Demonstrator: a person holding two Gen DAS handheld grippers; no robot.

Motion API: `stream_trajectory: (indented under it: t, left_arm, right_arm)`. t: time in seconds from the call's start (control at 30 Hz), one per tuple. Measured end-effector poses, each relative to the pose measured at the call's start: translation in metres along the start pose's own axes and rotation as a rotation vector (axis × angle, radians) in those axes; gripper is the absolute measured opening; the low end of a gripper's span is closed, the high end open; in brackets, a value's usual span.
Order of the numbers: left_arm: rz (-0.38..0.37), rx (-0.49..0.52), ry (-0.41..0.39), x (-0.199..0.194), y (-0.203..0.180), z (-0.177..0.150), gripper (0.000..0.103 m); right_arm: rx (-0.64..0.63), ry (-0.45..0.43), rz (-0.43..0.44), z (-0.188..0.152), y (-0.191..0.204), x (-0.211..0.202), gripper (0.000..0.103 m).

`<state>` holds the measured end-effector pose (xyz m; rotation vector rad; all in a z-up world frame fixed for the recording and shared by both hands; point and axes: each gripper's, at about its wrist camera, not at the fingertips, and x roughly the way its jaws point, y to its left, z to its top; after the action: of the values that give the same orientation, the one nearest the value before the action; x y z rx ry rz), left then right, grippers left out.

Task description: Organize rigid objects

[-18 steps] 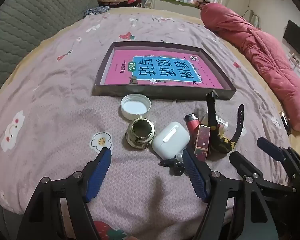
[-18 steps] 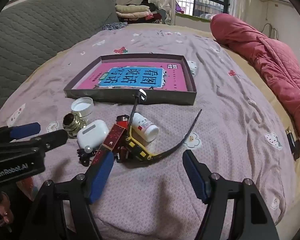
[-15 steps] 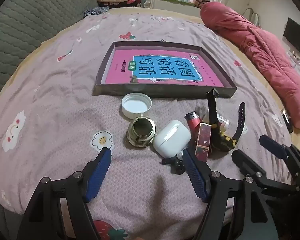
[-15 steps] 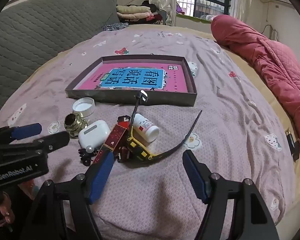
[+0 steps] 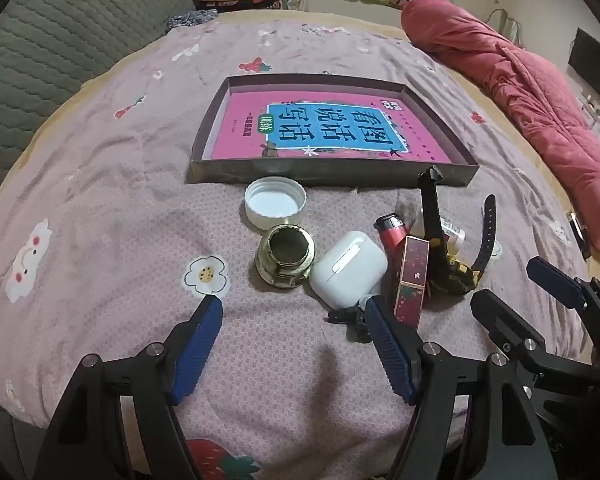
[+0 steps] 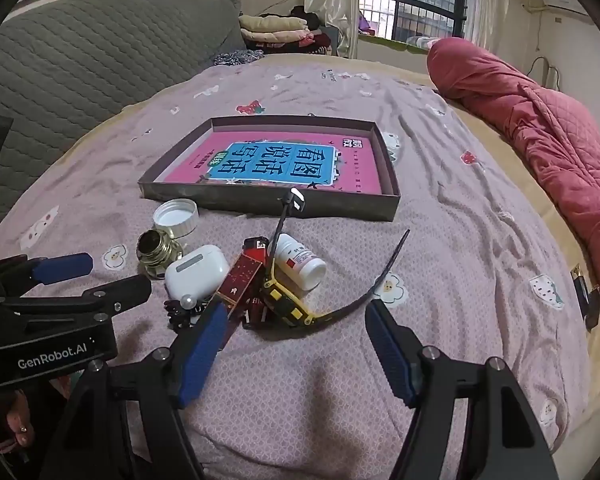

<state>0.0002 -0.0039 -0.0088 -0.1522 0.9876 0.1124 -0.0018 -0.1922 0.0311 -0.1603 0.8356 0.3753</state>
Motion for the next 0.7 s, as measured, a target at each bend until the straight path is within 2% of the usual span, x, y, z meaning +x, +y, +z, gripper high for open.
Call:
stream_trajectory:
  t: [0.7]
  left_arm:
    - [0.0, 0.0, 0.004, 0.0016, 0.0008, 0.0007, 0.075]
  right_arm:
    - [-0.013, -0.009, -0.008, 0.0005, 0.0004, -0.0002, 0.071]
